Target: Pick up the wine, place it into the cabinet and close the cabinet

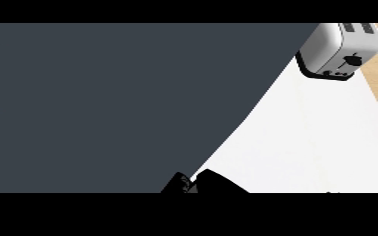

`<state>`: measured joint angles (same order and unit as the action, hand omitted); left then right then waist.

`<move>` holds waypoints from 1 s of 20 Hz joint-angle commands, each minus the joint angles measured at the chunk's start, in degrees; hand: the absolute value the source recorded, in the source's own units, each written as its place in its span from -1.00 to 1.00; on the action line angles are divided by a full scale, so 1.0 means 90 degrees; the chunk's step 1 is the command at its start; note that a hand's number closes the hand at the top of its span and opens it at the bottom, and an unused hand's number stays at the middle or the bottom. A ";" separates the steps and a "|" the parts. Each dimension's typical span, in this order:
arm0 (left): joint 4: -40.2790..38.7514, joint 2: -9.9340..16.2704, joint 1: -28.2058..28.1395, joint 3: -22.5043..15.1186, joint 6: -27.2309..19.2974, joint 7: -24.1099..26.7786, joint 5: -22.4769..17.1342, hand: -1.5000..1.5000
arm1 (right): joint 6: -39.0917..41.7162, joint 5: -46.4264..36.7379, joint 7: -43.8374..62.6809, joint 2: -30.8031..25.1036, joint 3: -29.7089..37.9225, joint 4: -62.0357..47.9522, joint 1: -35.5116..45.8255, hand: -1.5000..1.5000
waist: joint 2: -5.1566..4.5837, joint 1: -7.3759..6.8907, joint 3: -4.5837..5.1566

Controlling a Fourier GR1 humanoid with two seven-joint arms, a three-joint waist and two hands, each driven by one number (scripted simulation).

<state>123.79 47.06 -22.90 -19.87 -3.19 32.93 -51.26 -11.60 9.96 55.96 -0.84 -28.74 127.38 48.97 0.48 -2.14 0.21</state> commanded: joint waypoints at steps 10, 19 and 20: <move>-0.0590 0.0779 -0.0547 0.1571 0.2075 -0.0100 -0.1121 1.00 | -0.1650 -0.0432 -0.1869 0.0091 -0.0576 -0.4102 0.2341 1.00 | -0.0081 -0.0196 0.0003; -0.0710 0.0965 -0.0532 0.2466 0.2267 -0.0439 -0.1748 1.00 | -0.1245 0.0282 -0.3389 0.0092 0.0500 -0.6739 0.2899 1.00 | -0.0129 -0.0122 -0.0015; -0.0730 0.0874 -0.0693 0.2384 0.2415 -0.0426 -0.1645 1.00 | -0.1124 0.0325 -0.3455 0.0093 0.0606 -0.7039 0.2949 1.00 | -0.0117 -0.0120 -0.0013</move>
<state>117.52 55.20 -28.32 0.20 17.47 29.82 -65.82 -23.78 11.60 29.85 -0.03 -27.12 73.94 73.68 -0.40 -3.45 0.08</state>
